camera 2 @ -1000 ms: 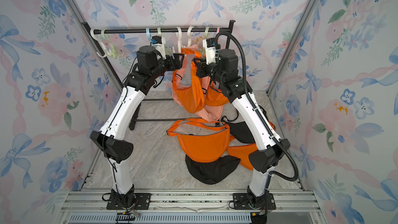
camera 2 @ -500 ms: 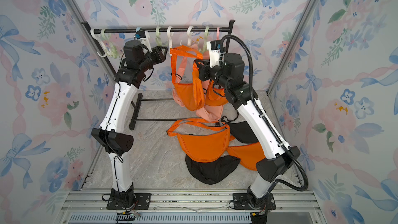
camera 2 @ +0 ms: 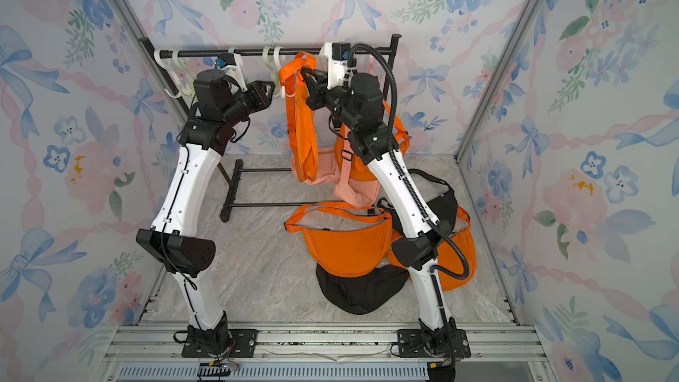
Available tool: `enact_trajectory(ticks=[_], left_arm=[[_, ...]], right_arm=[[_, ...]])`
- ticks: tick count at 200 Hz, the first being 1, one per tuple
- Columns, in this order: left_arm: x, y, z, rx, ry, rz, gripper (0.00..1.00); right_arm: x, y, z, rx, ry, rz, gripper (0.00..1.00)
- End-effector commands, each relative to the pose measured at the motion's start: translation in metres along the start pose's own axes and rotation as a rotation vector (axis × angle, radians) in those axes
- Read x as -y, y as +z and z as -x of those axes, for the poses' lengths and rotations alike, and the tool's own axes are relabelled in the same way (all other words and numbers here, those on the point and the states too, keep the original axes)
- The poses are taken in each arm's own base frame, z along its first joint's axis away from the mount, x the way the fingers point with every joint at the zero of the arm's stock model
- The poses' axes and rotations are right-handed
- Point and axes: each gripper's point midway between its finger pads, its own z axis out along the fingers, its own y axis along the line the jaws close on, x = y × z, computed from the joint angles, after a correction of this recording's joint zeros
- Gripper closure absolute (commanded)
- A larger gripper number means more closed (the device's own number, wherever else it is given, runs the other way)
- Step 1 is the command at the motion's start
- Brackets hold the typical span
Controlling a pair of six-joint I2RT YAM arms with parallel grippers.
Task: Take the bag off the hook
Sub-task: Pick up the bag from the hook.
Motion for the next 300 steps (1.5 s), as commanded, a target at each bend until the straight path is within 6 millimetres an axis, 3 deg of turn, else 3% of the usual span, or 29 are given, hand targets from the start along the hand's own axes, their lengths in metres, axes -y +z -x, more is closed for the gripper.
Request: enact_trajectory(ticks=[1,46,71,99,139,192,239,249,261,283,300], left_arm=[[0.007,-0.014,0.006,0.008,0.045,-0.022,0.67],[0.009,-0.018,-0.003,-0.021,0.053,-0.038,0.68],[0.009,-0.017,-0.009,-0.039,0.041,-0.048,0.7],[0.01,-0.017,-0.008,-0.04,0.043,-0.049,0.71],[-0.001,-0.034,0.011,0.004,0.056,-0.015,0.71],[-0.036,-0.065,0.036,0.056,0.045,0.069,0.71],[-0.046,-0.073,0.041,0.064,0.035,0.088,0.7],[-0.042,-0.073,0.039,0.055,0.028,0.069,0.65],[-0.039,-0.073,0.034,0.038,0.018,0.05,0.51],[-0.023,-0.075,0.023,0.016,0.033,0.021,0.09],[-0.004,-0.078,0.011,0.001,0.071,0.001,0.02]], right_arm=[[0.008,0.0,0.03,0.15,0.05,-0.065,1.0],[0.033,-0.01,0.051,0.283,0.036,-0.27,1.0],[0.027,-0.01,0.055,0.321,0.032,-0.29,1.0],[0.013,-0.004,0.043,0.301,-0.024,-0.285,1.0],[0.013,-0.011,0.048,0.263,-0.085,-0.324,1.0],[0.014,-0.031,0.067,0.241,-0.136,-0.363,1.0],[0.013,-0.045,0.086,0.275,-0.122,-0.364,1.0],[0.013,-0.046,0.092,0.289,-0.112,-0.362,1.0],[0.012,-0.046,0.095,0.303,-0.098,-0.355,1.0],[0.009,-0.043,0.098,0.322,-0.085,-0.338,1.0],[0.009,-0.04,0.099,0.343,-0.08,-0.333,1.0]])
